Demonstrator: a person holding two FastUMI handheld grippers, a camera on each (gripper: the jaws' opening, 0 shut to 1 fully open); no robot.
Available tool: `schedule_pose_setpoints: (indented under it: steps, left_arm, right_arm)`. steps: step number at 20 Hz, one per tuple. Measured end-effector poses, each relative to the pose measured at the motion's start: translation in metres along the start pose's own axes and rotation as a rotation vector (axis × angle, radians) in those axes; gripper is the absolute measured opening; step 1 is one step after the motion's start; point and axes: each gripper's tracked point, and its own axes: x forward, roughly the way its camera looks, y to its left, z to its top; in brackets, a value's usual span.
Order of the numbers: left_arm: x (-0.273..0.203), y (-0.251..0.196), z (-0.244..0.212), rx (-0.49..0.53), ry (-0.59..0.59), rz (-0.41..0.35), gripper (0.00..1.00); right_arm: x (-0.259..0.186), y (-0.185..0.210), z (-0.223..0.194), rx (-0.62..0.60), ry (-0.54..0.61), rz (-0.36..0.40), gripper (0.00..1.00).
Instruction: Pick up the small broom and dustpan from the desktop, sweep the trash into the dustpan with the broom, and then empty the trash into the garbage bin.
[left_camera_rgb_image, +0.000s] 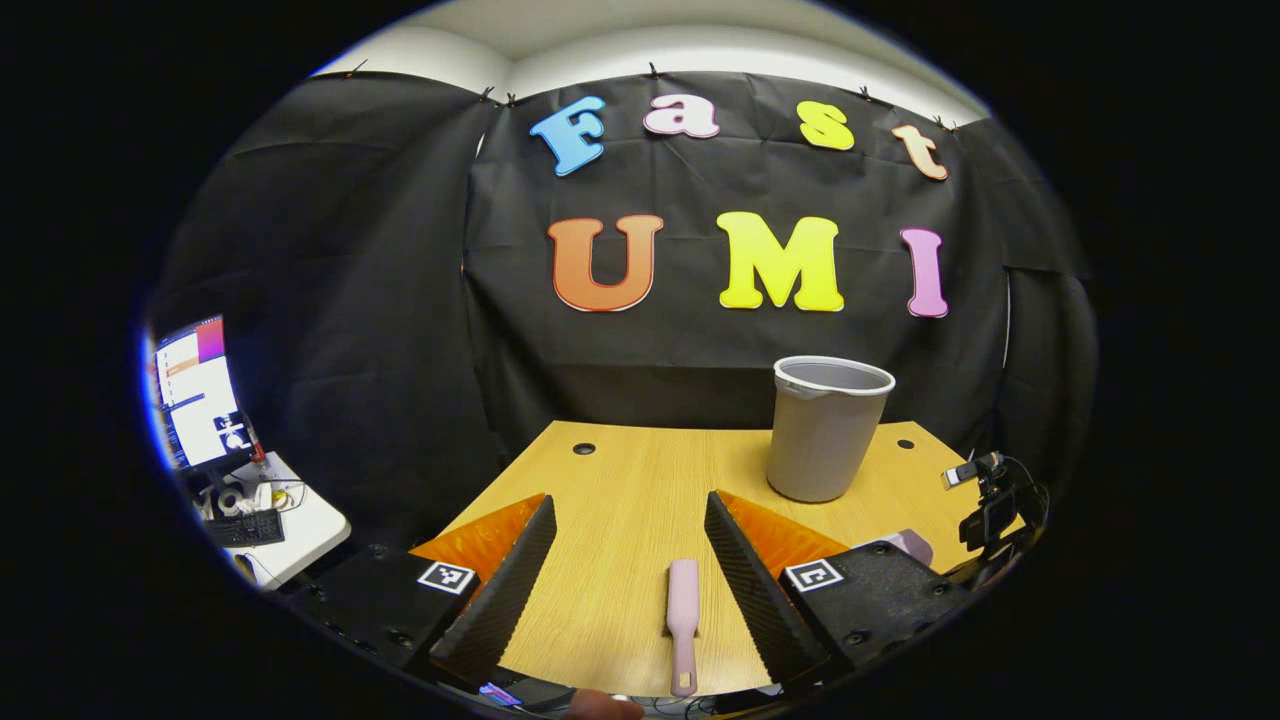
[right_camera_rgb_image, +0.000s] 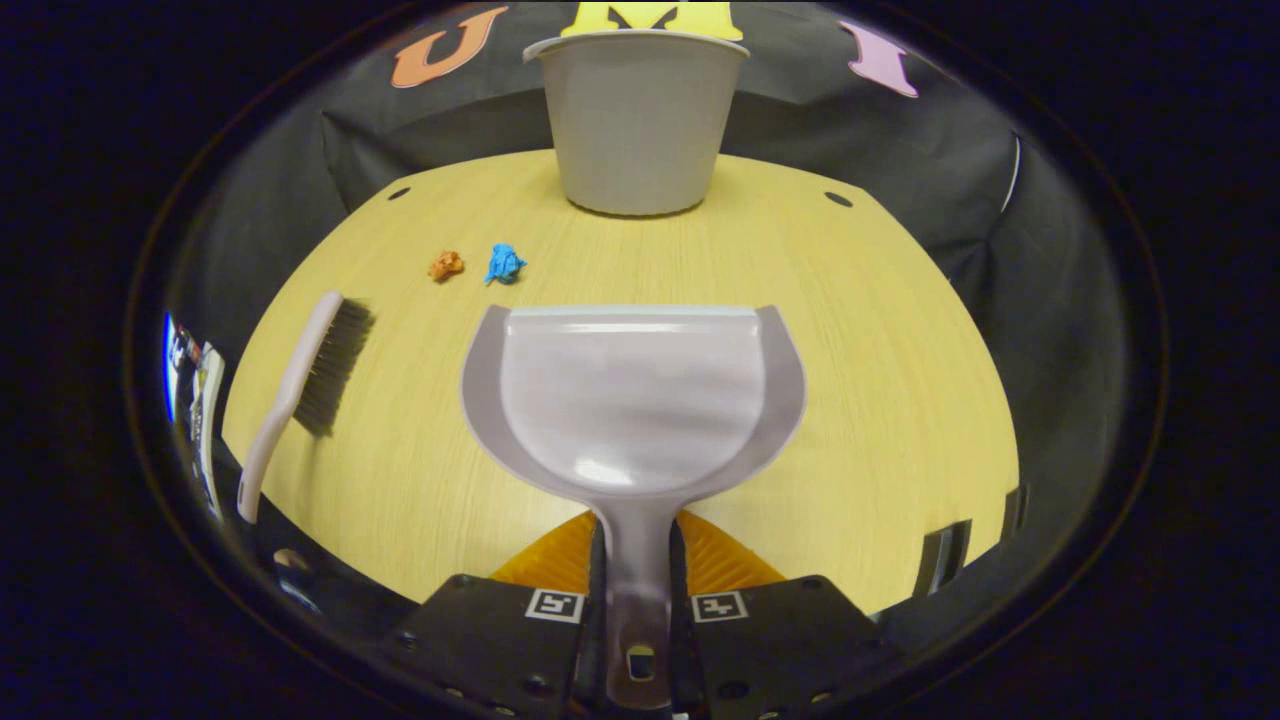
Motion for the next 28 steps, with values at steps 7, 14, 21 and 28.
schedule_pose_setpoints:
  steps: [7, 14, 21, 28]
  left_arm:
    - [0.018, -0.002, -0.071, -0.009, 0.208, -0.076, 0.97]
    - [0.026, -0.034, -0.176, -0.048, 0.617, -0.193, 0.97]
    - [0.026, -0.028, -0.245, -0.060, 0.890, -0.148, 0.98]
    - [0.022, -0.022, -0.261, -0.076, 0.962, -0.116, 0.97]
  right_arm:
    - [0.009, -0.040, 0.023, -0.167, 0.023, 0.053, 0.24]
    - [0.025, -0.078, 0.048, -0.375, 0.044, 0.117, 0.24]
    - [0.042, -0.109, 0.090, -0.529, 0.057, 0.162, 0.24]
    - [0.051, -0.118, 0.118, -0.663, 0.058, 0.202, 0.24]
